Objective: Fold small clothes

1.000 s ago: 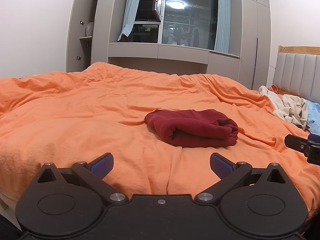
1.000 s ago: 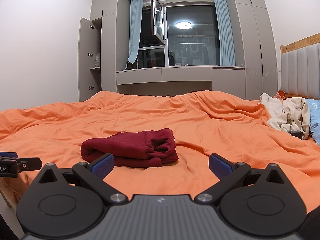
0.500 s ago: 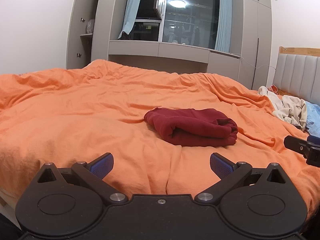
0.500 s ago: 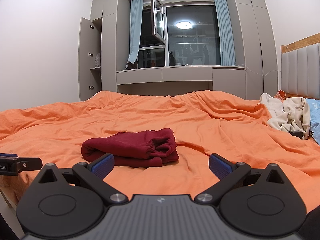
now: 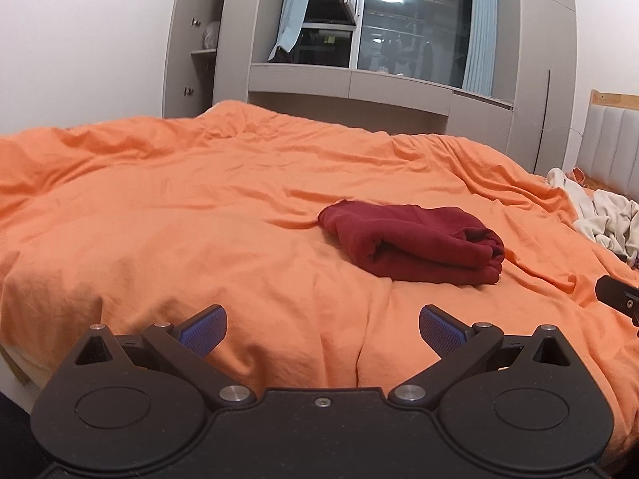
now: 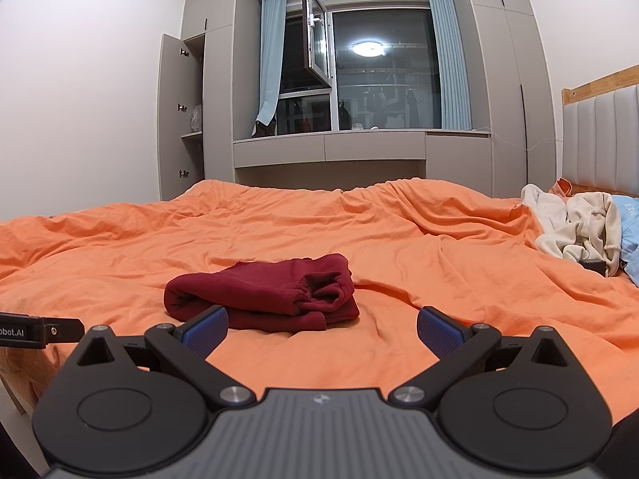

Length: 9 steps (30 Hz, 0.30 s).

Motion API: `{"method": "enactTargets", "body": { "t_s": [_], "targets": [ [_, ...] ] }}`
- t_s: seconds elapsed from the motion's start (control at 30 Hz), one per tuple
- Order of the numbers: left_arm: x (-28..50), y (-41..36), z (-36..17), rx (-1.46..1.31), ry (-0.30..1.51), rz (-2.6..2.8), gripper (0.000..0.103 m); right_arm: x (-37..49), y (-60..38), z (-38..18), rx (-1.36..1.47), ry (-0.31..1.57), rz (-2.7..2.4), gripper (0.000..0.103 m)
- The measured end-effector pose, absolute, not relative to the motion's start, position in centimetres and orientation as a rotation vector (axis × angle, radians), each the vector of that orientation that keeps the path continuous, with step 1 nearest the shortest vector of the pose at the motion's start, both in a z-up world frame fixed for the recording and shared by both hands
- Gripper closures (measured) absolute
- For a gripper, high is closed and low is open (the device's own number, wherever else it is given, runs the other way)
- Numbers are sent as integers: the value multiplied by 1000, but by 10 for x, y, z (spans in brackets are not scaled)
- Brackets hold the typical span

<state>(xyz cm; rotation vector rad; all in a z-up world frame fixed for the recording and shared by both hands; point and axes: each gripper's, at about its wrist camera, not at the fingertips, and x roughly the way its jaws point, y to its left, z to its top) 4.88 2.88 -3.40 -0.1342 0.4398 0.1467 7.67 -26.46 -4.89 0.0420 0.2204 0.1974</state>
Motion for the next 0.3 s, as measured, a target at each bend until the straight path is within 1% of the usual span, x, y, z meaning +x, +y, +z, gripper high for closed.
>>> {"method": "enactTargets", "body": {
  "t_s": [0.3],
  "targets": [
    [49,30,-34,-155,447,160,1,77,-263,-51,42,221,199,0]
  ]
}}
